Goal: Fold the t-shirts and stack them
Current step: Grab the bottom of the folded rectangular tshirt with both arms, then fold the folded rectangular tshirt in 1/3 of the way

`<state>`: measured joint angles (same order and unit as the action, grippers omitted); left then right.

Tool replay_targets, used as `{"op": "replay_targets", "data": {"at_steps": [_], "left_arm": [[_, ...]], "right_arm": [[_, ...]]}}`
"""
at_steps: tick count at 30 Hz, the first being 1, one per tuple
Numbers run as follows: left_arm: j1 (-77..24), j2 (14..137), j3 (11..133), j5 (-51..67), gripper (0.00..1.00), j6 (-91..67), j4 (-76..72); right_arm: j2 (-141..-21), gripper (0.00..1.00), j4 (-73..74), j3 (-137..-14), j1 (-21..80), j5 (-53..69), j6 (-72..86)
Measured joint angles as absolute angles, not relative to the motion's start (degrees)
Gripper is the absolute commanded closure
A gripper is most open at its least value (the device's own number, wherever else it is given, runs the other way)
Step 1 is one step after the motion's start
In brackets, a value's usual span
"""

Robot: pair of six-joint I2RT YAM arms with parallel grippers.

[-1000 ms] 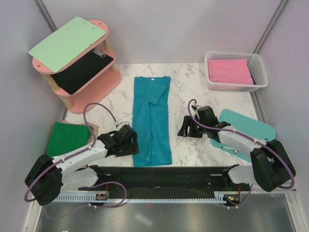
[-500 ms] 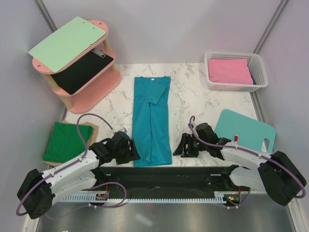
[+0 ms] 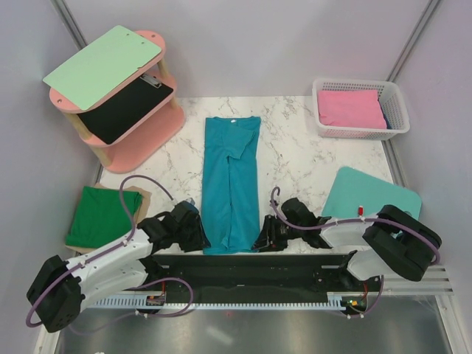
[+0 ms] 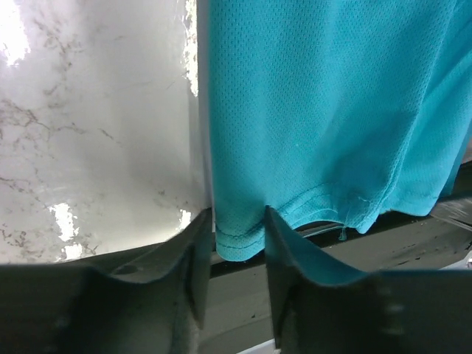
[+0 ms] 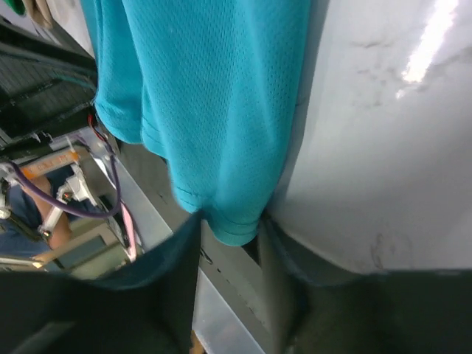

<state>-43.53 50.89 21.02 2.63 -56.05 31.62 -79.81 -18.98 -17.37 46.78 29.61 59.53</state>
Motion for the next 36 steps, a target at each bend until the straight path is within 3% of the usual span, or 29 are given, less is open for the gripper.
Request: {"op": "replay_targets", "data": {"at_steps": [1, 2, 4, 5, 13, 19, 28, 36], "left_arm": [[-43.5, 51.1, 21.0, 2.7, 0.70, -56.1, 31.3], [-43.5, 51.5, 21.0, 3.0, 0.80, -56.1, 31.0], [-43.5, 52.4, 21.0, 3.2, 0.91, -56.0, 30.5], [-43.5, 52.8, 21.0, 3.2, 0.98, -56.1, 30.3], [-43.5, 52.6, 21.4, 3.4, 0.98, -56.1, 29.7], [-43.5, 53.1, 28.9, 1.5, 0.98, -55.7, 31.3], [-42.8, 62.6, 46.7, -6.1, 0.98, -51.4, 33.8], [-36.9, 71.7, 55.9, -9.0, 0.98, -46.2, 34.2]], "right_arm": [[-80.7, 0.84, -19.7, -17.5, 47.6, 29.3, 59.9], [-81.4, 0.91, -19.8, -17.7, 48.3, 28.6, 60.3], [-82.2, 1.00, -20.0, -17.8, 49.4, 27.2, 60.8], [-82.2, 1.00, -19.9, -17.8, 49.7, 26.6, 61.0], [-74.8, 1.00, -13.5, -19.1, 50.2, 20.3, 59.1], [-67.7, 1.00, -8.0, -25.1, 50.2, 13.6, 53.0], [-70.3, 1.00, -4.4, -34.0, 49.6, 2.5, 43.1], [-75.9, 1.00, -3.9, -41.2, 43.2, -3.5, 36.5]]}}
